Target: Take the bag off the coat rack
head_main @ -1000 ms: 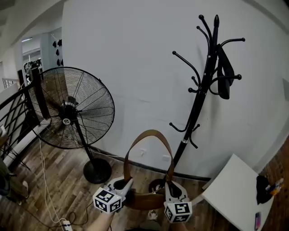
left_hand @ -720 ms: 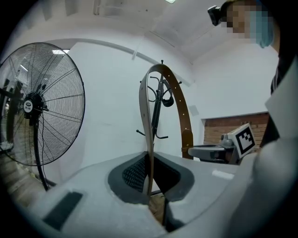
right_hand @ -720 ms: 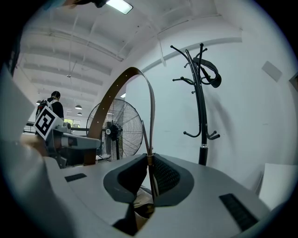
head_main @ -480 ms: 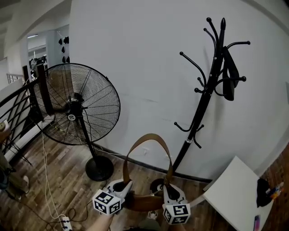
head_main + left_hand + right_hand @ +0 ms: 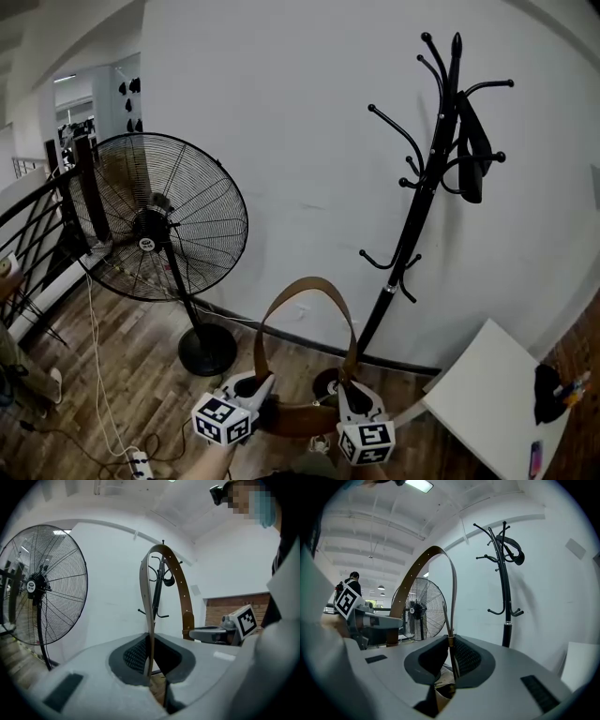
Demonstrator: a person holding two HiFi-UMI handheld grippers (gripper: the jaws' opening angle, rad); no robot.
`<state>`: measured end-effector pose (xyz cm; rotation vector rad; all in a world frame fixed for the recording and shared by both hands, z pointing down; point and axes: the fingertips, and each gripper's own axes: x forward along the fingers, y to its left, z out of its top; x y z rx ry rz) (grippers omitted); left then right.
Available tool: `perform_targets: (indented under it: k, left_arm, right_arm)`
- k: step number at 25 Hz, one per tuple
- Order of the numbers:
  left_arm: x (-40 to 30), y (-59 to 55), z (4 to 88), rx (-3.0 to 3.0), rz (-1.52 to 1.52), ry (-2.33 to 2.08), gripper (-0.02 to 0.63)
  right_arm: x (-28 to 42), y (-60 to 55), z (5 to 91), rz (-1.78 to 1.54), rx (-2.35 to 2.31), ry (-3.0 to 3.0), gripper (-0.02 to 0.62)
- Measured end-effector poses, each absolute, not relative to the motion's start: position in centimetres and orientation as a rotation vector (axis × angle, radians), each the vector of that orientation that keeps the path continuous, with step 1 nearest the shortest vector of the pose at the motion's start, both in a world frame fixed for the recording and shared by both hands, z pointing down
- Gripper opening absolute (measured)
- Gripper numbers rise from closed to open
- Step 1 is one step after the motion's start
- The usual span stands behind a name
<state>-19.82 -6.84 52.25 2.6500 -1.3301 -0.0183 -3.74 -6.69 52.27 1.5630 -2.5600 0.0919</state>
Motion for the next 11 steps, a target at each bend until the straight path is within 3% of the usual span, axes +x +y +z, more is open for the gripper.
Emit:
perform_targets:
  k: [11]
  left_arm:
    - [-19.45,-6.19,52.05,2.657,-0.02,-1.323,0.012]
  right_arm:
    - [-3.07,-6.07,51.65,0.069,1.584,-2.554,0.043]
